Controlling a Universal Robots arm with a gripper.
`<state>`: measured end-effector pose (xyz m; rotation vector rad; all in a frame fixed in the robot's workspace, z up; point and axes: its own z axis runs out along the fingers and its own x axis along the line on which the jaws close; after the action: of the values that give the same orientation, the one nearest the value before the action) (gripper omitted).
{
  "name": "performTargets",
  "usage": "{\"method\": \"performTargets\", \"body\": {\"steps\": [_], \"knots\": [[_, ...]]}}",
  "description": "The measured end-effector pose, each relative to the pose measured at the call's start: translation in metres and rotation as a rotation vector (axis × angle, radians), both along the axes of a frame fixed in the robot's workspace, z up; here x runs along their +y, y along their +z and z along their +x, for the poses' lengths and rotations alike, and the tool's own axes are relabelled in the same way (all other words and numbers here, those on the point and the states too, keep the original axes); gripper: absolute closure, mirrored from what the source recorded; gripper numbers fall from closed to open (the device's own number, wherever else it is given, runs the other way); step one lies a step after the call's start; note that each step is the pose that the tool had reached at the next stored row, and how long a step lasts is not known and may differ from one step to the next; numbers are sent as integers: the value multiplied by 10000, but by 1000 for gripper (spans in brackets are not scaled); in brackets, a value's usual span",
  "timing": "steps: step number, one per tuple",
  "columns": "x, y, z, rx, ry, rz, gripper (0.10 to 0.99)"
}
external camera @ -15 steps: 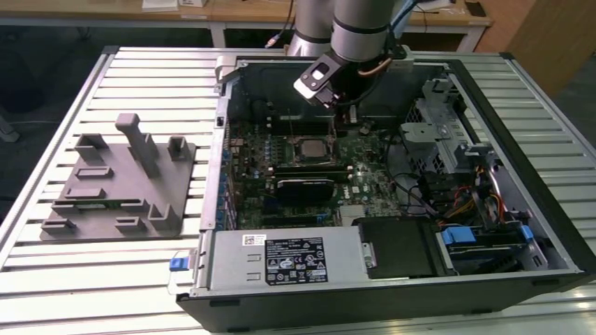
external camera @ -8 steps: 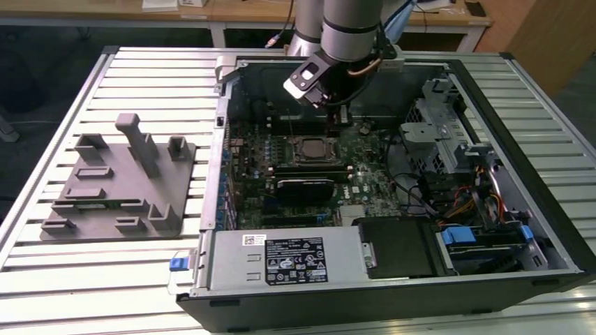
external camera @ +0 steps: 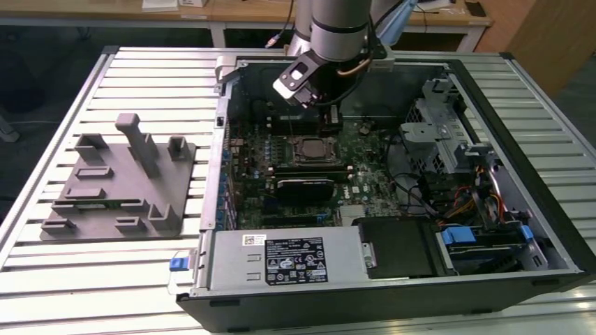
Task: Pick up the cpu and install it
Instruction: 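Close the cpu cover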
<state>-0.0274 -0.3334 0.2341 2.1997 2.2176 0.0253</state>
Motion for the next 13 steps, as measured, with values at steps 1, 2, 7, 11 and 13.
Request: {"method": "performTargets", "body": {"steps": [1,2,7,11,13], "knots": [[0,0,-18,0,1,0,980],[0,0,-35,0,1,0,980],[0,0,-117,0,1,0,980],[0,0,-164,0,1,0,980],[0,0,-183,0,1,0,980]]}}
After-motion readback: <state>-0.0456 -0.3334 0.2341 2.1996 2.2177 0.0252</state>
